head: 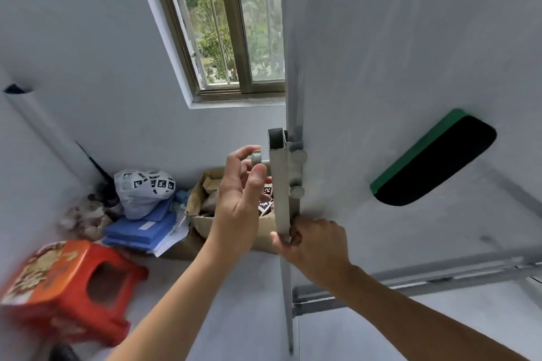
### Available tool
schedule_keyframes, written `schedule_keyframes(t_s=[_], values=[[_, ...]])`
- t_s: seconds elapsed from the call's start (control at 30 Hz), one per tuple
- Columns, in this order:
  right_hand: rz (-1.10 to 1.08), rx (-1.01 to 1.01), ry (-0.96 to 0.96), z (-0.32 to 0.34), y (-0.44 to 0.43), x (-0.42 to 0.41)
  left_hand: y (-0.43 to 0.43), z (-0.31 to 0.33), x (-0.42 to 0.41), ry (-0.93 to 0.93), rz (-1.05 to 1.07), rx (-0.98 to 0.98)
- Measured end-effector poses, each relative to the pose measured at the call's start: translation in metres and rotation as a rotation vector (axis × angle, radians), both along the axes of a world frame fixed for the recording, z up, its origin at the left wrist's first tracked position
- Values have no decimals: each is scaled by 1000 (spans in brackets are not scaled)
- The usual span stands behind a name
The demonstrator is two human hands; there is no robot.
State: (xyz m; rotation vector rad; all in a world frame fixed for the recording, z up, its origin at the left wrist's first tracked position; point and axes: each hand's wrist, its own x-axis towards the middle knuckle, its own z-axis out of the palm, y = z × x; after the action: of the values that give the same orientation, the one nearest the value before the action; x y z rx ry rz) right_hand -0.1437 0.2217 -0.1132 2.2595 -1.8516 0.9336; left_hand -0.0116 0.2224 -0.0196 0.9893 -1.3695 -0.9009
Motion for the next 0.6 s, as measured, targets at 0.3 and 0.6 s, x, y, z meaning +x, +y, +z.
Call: schedule_keyframes(t_s=[0.3, 0.6], values=[[113, 34, -76, -16, 37, -6, 39, -7, 3, -6, 9, -9], [5, 602, -372, -56, 110, -93, 88, -101, 7, -340, -231, 451]])
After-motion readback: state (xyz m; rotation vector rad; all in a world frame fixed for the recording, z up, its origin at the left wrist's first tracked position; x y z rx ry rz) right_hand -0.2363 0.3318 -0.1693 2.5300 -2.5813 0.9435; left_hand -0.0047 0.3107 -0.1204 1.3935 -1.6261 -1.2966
